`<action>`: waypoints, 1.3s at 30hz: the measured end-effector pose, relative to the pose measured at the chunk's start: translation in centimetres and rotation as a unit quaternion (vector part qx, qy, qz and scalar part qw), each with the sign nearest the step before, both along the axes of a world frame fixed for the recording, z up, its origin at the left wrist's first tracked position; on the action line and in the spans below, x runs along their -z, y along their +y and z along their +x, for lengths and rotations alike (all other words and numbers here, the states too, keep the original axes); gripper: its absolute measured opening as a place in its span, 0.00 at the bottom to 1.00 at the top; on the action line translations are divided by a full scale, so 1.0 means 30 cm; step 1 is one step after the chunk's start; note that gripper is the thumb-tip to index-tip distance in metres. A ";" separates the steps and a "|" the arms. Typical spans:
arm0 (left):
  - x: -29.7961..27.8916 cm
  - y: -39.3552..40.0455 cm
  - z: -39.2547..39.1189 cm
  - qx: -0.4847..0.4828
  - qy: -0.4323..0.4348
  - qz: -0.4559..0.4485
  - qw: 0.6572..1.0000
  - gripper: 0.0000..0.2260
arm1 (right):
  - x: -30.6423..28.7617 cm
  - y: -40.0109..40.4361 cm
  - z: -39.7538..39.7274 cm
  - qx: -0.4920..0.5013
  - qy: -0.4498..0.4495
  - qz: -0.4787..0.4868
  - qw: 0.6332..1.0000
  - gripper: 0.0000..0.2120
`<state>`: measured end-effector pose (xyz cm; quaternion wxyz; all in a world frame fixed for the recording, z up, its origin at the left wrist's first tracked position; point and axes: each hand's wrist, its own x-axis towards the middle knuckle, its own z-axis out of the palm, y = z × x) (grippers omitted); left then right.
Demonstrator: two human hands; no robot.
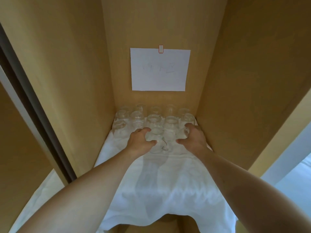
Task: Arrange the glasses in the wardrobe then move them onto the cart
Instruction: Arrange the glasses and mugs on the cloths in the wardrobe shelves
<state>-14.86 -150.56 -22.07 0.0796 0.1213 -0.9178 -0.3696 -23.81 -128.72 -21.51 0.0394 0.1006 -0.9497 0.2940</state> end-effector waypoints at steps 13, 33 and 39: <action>0.043 -0.078 -0.015 0.039 -0.003 -0.081 0.996 0.28 | 0.022 -0.158 -0.086 -0.082 -0.005 0.093 0.992 0.42; 0.035 -0.160 -0.101 0.047 -0.009 -0.124 0.991 0.28 | -0.024 -0.205 -0.106 -0.054 -0.030 0.135 0.989 0.44; 0.050 -0.180 -0.098 0.069 0.004 -0.122 0.990 0.27 | -0.034 -0.249 -0.028 -0.015 0.020 0.181 0.983 0.39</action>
